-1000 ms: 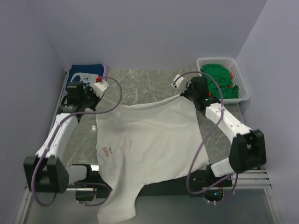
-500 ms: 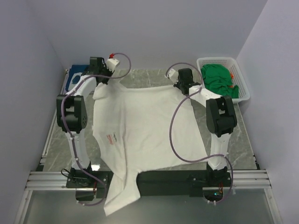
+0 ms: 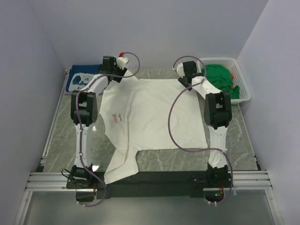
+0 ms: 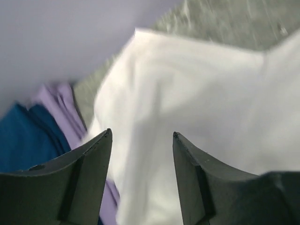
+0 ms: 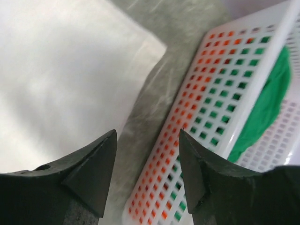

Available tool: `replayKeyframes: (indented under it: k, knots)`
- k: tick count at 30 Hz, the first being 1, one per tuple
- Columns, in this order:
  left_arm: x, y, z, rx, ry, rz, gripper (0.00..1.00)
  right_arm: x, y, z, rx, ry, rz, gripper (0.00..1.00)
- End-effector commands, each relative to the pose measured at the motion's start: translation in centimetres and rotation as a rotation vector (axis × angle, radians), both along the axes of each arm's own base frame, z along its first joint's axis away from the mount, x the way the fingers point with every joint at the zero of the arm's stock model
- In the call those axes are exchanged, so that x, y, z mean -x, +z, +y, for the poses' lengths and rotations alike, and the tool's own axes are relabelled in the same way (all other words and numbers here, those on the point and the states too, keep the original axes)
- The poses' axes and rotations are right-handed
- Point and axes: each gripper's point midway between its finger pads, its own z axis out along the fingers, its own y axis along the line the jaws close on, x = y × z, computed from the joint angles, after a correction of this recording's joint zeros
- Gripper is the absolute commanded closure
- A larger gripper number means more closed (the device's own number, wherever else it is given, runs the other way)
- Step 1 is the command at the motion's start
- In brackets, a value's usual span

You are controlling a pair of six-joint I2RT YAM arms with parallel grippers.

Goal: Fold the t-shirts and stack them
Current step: Flatten the tshirt out

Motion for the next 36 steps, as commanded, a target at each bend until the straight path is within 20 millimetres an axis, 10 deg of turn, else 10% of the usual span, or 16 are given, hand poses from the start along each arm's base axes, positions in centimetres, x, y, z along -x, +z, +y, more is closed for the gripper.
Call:
replayKeyframes:
  k: [1, 5, 15, 27, 36]
  knots:
    - [2.9, 11.9, 2.1, 0.151, 0.034, -0.124, 0.4, 2.7, 7.2, 1.8, -0.145, 0.009, -0.026, 0.37]
    - [9.0, 13.5, 3.1, 0.253, 0.041, 0.003, 0.4, 7.6, 6.7, 3.1, -0.26, 0.024, 0.11, 0.4]
    - [19.3, 1.6, 3.7, 0.372, 0.119, 0.473, 0.75, 19.3, 0.5, 4.6, -0.401, 0.012, 0.494, 0.81]
    - [21.7, -5.8, 6.9, 0.306, 0.317, 0.642, 0.84, 24.1, -5.9, 3.8, -0.382, -0.061, 0.696, 0.83]
    - [18.2, -9.2, 14.8, 0.187, 0.485, 0.655, 0.87, 23.3, -8.5, 1.2, -0.33, -0.144, 0.759, 0.85]
